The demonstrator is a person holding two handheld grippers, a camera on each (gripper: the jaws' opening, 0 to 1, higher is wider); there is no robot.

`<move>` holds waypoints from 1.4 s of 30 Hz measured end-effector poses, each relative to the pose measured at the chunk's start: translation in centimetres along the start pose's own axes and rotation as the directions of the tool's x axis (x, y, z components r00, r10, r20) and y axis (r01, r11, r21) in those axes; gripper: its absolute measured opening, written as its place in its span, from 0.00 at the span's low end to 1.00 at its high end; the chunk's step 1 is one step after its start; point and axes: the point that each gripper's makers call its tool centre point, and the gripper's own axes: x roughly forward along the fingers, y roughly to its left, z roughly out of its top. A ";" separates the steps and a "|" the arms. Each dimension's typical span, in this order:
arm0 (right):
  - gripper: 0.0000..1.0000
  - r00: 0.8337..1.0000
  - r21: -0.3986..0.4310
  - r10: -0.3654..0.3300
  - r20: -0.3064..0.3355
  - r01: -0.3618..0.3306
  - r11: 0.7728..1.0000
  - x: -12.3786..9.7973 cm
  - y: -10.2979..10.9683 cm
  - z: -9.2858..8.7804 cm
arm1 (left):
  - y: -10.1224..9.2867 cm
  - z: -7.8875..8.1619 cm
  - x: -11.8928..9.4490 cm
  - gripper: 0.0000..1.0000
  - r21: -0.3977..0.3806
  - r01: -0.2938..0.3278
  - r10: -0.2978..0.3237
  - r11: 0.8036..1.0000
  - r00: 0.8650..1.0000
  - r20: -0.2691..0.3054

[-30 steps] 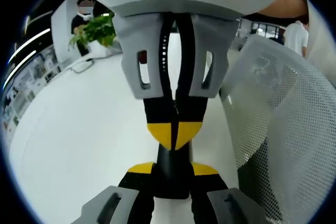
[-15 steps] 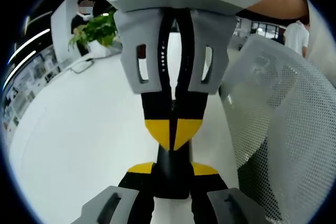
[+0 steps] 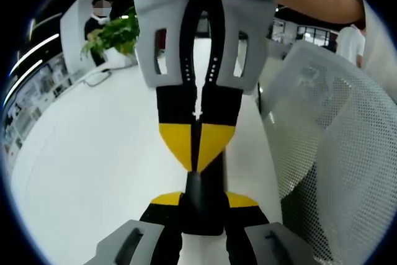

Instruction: Press the specified remote control buttons in sequence, fully releasing each button before pressing the next.

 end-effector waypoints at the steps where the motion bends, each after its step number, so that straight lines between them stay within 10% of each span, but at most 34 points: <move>1: 0.00 1.000 0.002 0.001 0.005 -0.001 1.000 -0.1 0.0 0.1 | 0.0 0.0 0.0 0.24 0.000 0.000 0.000 1.000 1.000 0.000; 42: 0.25 0.999 0.012 0.035 0.015 -0.035 0.999 -1.4 1.6 -0.6 | 0.0 0.1 0.0 0.24 0.011 0.008 -0.008 1.000 1.000 -0.015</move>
